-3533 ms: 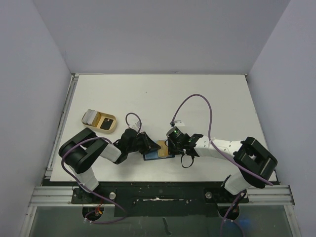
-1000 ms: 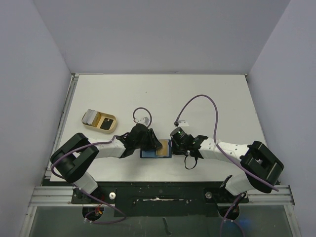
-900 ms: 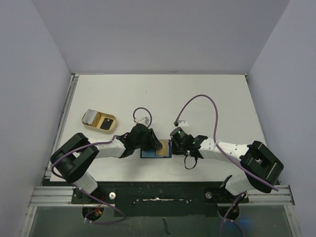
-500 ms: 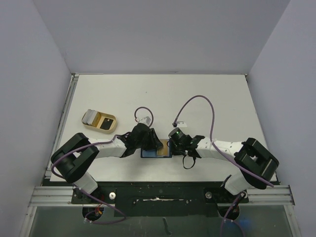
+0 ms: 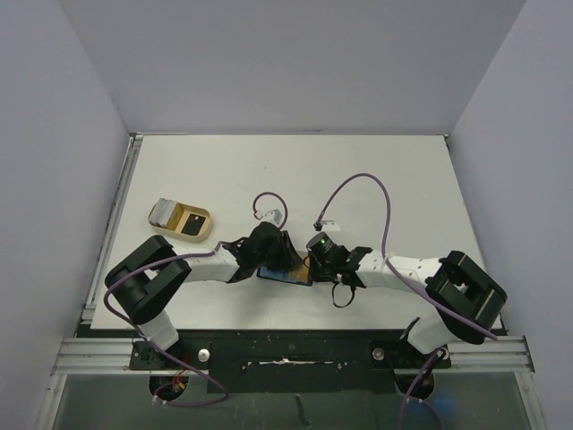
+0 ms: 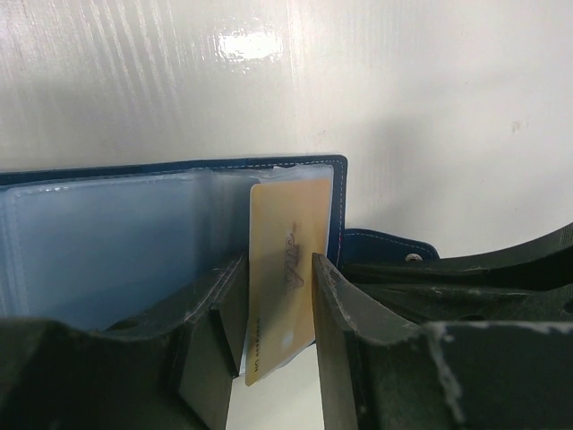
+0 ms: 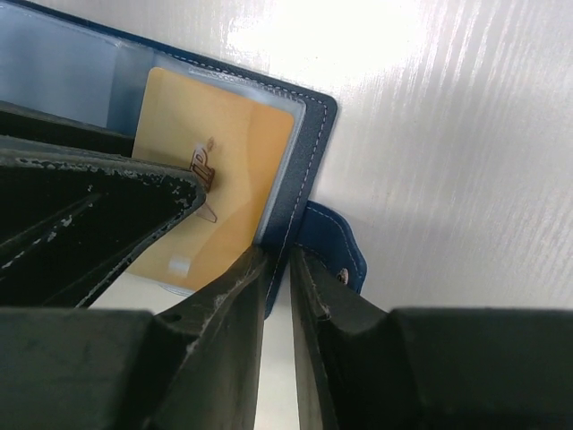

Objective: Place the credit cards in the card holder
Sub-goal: Insert the credit card into the card holder.

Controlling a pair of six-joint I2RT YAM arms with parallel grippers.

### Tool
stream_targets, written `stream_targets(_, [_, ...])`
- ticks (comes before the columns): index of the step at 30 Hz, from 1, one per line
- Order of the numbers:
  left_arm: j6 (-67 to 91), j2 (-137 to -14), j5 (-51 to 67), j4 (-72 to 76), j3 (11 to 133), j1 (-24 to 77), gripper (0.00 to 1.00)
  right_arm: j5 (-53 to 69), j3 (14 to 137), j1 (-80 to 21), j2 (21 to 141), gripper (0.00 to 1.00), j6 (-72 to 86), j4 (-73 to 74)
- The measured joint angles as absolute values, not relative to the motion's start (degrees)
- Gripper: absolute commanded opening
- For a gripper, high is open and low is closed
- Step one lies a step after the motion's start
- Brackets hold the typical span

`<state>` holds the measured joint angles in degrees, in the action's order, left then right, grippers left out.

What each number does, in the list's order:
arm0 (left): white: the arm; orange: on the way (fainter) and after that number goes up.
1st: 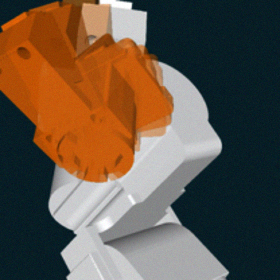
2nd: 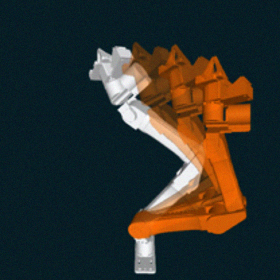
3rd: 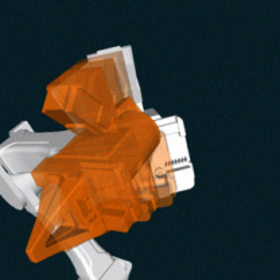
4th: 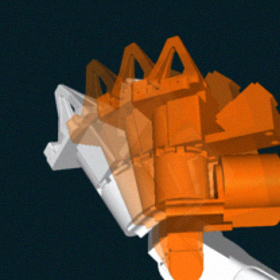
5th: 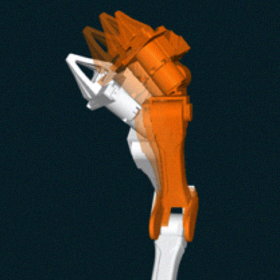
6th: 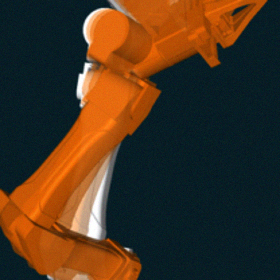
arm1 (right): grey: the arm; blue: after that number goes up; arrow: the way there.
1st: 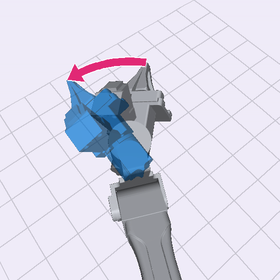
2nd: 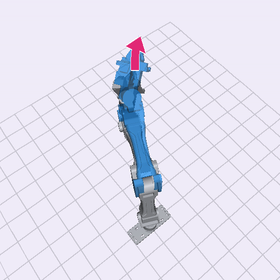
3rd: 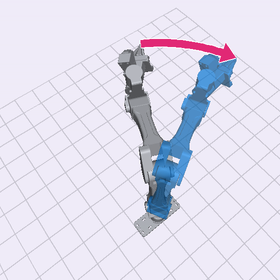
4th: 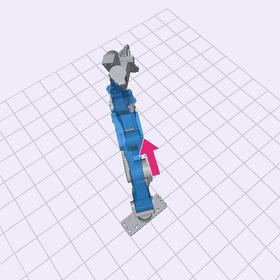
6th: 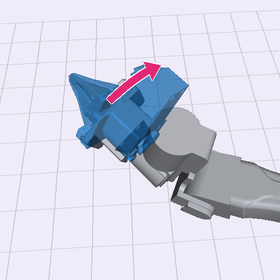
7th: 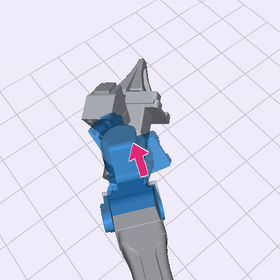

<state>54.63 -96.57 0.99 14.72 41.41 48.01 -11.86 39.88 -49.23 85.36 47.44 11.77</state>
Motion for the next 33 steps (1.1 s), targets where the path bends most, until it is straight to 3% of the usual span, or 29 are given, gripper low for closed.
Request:
stream_targets(14, [54.33,-94.26,-1.08,10.04,41.41,48.31,0.35,-13.58,39.29,-49.21,80.14,0.2,47.44,13.37])
stream_targets(33, [55.64,-94.19,1.89,12.88,40.23,48.45,0.35,-14.5,38.37,-49.19,83.31,0.19,47.62,13.1])
